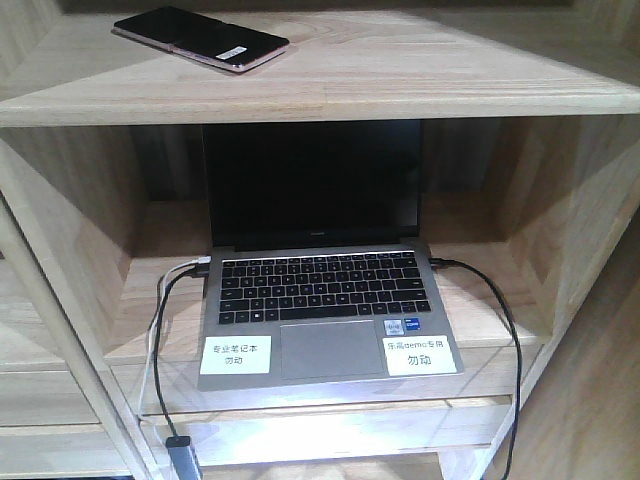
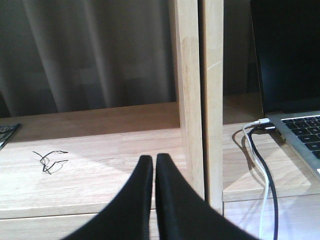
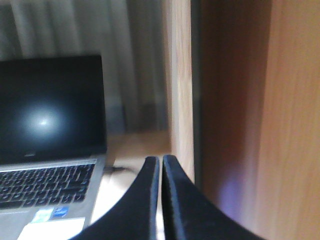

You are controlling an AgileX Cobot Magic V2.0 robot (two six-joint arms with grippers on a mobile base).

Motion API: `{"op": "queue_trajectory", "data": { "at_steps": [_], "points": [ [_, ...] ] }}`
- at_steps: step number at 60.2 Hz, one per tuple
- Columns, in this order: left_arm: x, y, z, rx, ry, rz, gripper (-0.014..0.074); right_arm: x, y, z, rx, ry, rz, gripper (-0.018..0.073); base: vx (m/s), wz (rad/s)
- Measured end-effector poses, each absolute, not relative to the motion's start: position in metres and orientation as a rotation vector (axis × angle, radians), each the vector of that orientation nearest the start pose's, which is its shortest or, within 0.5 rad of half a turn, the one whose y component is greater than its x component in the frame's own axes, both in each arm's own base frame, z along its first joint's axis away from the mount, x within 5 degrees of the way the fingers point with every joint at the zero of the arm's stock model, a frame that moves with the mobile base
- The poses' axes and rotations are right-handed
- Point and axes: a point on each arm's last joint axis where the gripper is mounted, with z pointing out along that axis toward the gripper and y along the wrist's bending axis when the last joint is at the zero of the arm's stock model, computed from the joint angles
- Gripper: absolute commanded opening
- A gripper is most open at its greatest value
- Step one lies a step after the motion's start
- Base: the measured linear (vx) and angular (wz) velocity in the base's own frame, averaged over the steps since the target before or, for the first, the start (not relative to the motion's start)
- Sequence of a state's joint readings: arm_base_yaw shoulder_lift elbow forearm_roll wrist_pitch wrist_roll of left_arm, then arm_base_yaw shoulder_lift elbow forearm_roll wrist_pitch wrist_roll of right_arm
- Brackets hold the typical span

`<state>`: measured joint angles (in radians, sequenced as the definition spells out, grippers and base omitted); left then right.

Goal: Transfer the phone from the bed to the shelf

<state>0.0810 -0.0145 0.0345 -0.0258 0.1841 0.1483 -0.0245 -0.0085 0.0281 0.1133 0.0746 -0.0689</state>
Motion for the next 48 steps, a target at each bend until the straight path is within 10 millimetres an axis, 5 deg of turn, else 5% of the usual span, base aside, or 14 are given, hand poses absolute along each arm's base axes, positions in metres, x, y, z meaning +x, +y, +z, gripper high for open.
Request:
{"op": "queue_trajectory", "data": {
  "at_steps": [48],
  "points": [
    [0.056,0.0041,0.1856,0.039,1.689,0.149,0.0001,0.0568,-0.0008,0.1981,0.032,1.568,0.004,-0.0006,0.0,0.0]
  ]
}}
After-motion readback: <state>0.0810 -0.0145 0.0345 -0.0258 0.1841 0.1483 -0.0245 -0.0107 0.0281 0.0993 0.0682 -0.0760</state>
